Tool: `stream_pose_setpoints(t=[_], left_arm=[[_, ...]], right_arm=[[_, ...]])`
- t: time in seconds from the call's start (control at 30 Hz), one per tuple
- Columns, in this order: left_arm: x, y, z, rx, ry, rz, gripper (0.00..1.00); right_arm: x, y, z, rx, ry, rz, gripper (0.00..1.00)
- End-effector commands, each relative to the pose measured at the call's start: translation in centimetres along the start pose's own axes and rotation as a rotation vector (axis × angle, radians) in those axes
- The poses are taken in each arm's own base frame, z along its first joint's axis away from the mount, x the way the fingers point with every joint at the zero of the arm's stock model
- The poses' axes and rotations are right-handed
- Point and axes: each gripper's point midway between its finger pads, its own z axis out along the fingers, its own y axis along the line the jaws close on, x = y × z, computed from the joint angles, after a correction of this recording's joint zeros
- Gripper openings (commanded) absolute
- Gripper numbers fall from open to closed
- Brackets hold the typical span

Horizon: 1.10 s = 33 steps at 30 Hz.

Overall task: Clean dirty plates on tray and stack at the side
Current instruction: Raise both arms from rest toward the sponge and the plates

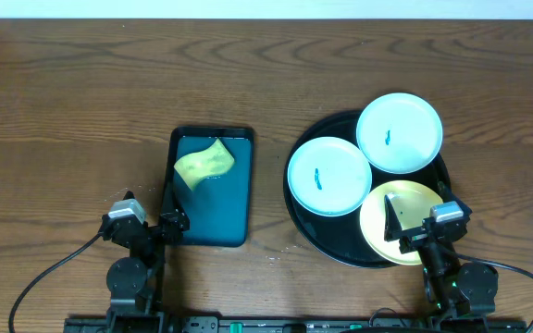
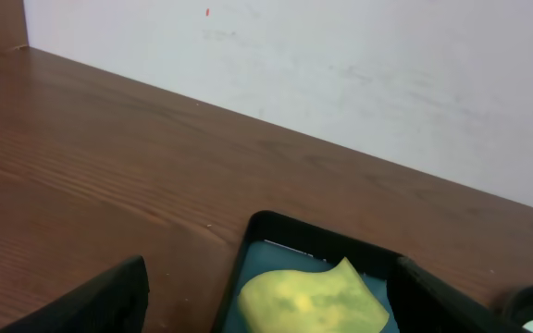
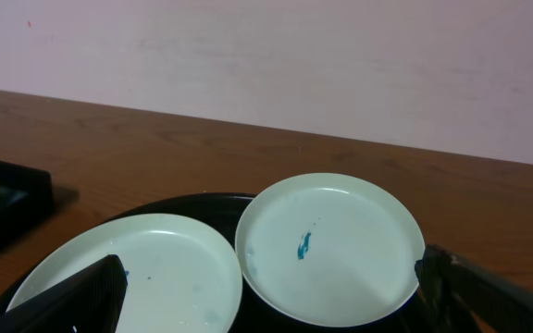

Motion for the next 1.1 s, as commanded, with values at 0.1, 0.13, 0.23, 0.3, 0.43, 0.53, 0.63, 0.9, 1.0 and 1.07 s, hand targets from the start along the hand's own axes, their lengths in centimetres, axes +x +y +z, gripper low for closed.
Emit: stream_pose_setpoints(t=[0.1, 0.13, 0.23, 0.3, 0.43, 0.53, 0.63, 0.9, 1.0, 1.07], left_arm=[[1.3, 0.7, 0.0, -0.027, 0.042, 0.003, 0.83], [1.3, 0.7, 0.0, -0.027, 0.041, 0.003, 0.83], [1.1, 0.6, 0.0, -0.023, 0.032, -0.014, 0.83], [1.1, 0.6, 0.0, -0.024, 0.031, -0.076, 0.83], [-0.7, -1.1, -0.1, 0.064, -0.024, -0.09, 0.83], [-2.8, -3.1, -0.6, 0.154, -0.064, -0.05, 0.83], [-5.6, -4.2, -1.2, 0.178, -0.092, 0.023, 0.83], [-11.7, -6.4, 0.2, 0.092, 0.228, 0.038, 0.83], [-12.0, -6.7, 1.2, 0.036, 0.44, 0.041, 0.83], [-11.6, -6.7, 1.8, 0.006, 0.536, 0.043, 0.83]], right_arm=[[0.3, -0.2, 0.0, 0.011, 0.012, -0.006, 0.99], [0.3, -0.2, 0.0, 0.011, 0.012, -0.006, 0.99], [0.3, -0.1, 0.0, 0.006, 0.01, -0.006, 0.99], [0.3, 0.0, 0.0, -0.001, 0.01, -0.006, 0.99], [-1.1, 1.3, -0.1, -0.079, -0.032, 0.025, 0.99], [-3.7, 1.4, -0.7, -0.089, -0.072, 0.063, 0.99], [-7.8, 1.3, -1.5, -0.087, -0.116, 0.021, 0.99], [-15.2, 1.6, 0.7, -0.166, 0.172, 0.079, 0.99], [-16.4, 1.2, 2.5, -0.17, 0.385, 0.173, 0.99], [-16.7, 1.1, 3.5, -0.176, 0.472, 0.19, 0.99]])
